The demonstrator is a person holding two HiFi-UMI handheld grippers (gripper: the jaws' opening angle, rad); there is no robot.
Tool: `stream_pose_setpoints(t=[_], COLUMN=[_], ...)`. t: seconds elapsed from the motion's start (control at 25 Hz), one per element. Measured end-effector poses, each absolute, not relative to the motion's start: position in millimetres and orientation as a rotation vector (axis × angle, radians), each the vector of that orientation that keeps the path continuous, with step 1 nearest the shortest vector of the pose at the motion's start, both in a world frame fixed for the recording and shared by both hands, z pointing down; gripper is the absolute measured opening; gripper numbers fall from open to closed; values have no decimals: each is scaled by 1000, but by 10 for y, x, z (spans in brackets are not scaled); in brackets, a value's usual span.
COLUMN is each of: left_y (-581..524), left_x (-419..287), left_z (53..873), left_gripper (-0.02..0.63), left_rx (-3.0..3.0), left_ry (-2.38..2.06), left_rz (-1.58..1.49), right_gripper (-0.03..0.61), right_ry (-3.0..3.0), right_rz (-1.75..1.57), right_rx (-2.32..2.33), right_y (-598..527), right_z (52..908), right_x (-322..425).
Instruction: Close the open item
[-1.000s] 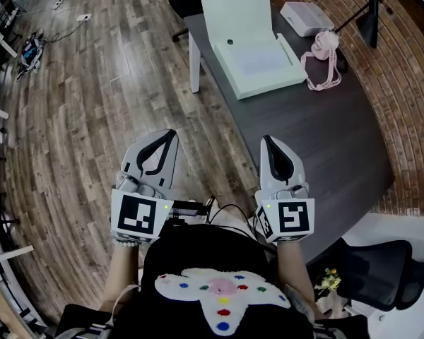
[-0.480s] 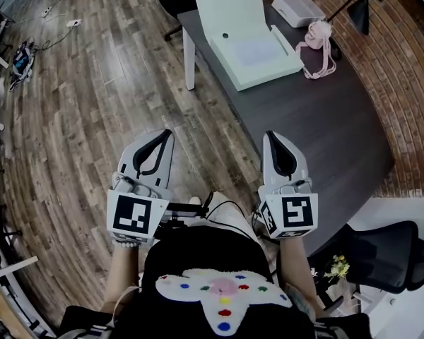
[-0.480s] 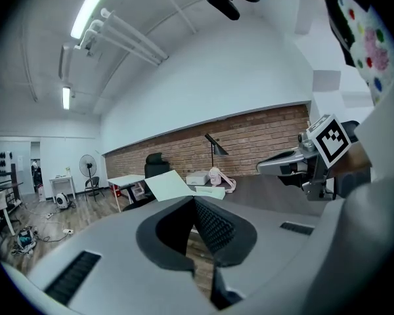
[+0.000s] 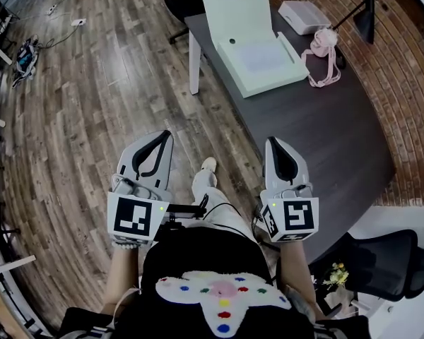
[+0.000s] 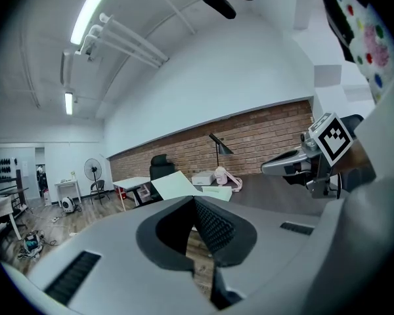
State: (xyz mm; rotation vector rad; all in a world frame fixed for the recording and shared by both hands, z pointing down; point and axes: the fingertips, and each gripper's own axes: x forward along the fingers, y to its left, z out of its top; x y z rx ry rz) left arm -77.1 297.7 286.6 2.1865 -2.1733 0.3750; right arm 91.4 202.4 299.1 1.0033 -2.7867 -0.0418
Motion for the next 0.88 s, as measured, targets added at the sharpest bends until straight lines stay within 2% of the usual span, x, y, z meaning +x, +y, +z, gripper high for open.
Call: stream_pose_setpoints(t=[0.88], left_y=[1169], left_x=[-1349], left_z=[2903], left_gripper=[3], left_rx=[2212], left_ry=[-2126], left_rz=[352], right_gripper=[9], right_ry=[-2754], right_rz=[39], right_rx=[1017], right_y=[239], right_z=[3187], right_x=[265])
